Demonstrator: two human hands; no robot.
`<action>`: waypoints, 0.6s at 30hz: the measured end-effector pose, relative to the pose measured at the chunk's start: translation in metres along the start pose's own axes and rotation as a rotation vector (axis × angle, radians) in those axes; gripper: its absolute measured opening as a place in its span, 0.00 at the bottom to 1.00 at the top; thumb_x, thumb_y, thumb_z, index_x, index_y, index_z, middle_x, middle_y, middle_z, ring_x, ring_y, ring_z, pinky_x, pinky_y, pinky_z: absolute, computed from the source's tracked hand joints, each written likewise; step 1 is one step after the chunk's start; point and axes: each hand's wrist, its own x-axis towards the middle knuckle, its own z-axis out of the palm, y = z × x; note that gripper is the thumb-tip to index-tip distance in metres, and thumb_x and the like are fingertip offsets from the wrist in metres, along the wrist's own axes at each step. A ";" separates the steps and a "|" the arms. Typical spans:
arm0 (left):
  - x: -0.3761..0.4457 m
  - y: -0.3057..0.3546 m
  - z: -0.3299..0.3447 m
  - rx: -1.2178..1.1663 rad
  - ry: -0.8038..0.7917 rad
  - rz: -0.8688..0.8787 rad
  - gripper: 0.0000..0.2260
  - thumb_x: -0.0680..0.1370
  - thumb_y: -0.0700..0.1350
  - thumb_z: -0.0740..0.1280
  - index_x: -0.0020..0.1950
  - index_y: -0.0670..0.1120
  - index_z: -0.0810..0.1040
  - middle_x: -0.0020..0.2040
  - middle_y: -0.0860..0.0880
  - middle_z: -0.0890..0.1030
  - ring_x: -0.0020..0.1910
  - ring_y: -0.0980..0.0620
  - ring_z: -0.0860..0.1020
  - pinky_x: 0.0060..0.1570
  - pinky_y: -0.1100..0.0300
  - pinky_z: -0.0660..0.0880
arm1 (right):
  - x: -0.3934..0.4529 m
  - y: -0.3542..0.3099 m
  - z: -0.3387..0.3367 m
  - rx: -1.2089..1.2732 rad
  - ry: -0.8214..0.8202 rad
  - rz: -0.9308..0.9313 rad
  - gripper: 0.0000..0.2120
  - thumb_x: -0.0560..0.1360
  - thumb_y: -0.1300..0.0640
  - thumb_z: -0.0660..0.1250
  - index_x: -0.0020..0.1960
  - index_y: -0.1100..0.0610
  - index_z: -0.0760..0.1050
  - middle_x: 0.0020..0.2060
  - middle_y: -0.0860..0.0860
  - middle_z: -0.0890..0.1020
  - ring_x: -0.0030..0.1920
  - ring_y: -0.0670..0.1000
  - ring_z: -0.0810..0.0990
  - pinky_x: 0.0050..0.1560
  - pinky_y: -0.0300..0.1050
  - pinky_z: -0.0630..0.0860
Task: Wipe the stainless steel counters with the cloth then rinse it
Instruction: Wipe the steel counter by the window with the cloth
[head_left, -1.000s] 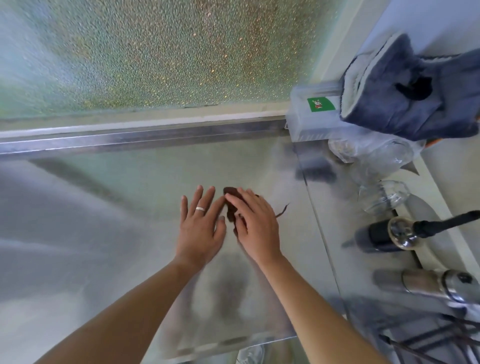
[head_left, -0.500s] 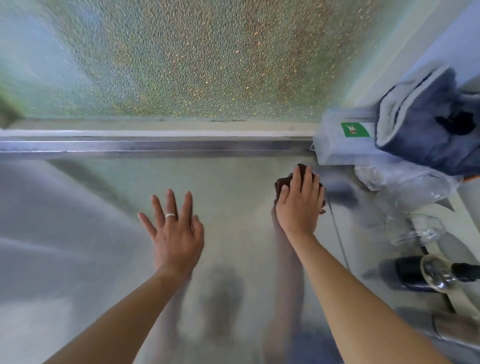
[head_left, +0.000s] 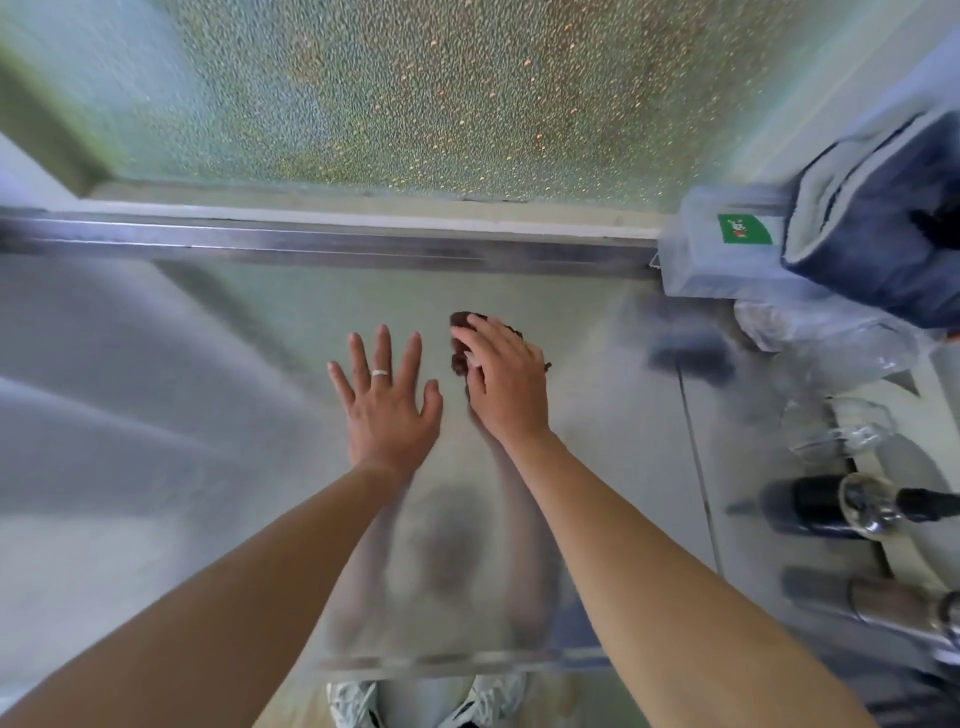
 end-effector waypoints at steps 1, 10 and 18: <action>-0.002 -0.003 -0.003 -0.014 -0.014 0.024 0.28 0.82 0.58 0.53 0.83 0.57 0.56 0.84 0.45 0.52 0.83 0.40 0.40 0.78 0.34 0.39 | -0.010 -0.006 -0.002 0.013 0.009 -0.023 0.20 0.80 0.61 0.64 0.70 0.50 0.77 0.72 0.49 0.77 0.74 0.52 0.73 0.66 0.54 0.72; -0.009 -0.091 -0.048 0.120 -0.038 0.088 0.27 0.81 0.57 0.49 0.82 0.59 0.58 0.84 0.46 0.55 0.83 0.40 0.44 0.76 0.30 0.38 | -0.057 0.057 -0.030 -0.135 0.203 0.486 0.25 0.82 0.58 0.61 0.78 0.59 0.66 0.79 0.58 0.67 0.80 0.63 0.62 0.77 0.67 0.62; -0.003 -0.124 -0.038 0.101 -0.042 0.027 0.28 0.83 0.58 0.48 0.83 0.61 0.49 0.85 0.49 0.48 0.83 0.40 0.38 0.76 0.30 0.38 | 0.007 -0.020 0.020 -0.119 0.095 0.319 0.24 0.83 0.53 0.57 0.79 0.54 0.67 0.81 0.51 0.65 0.81 0.55 0.60 0.82 0.57 0.57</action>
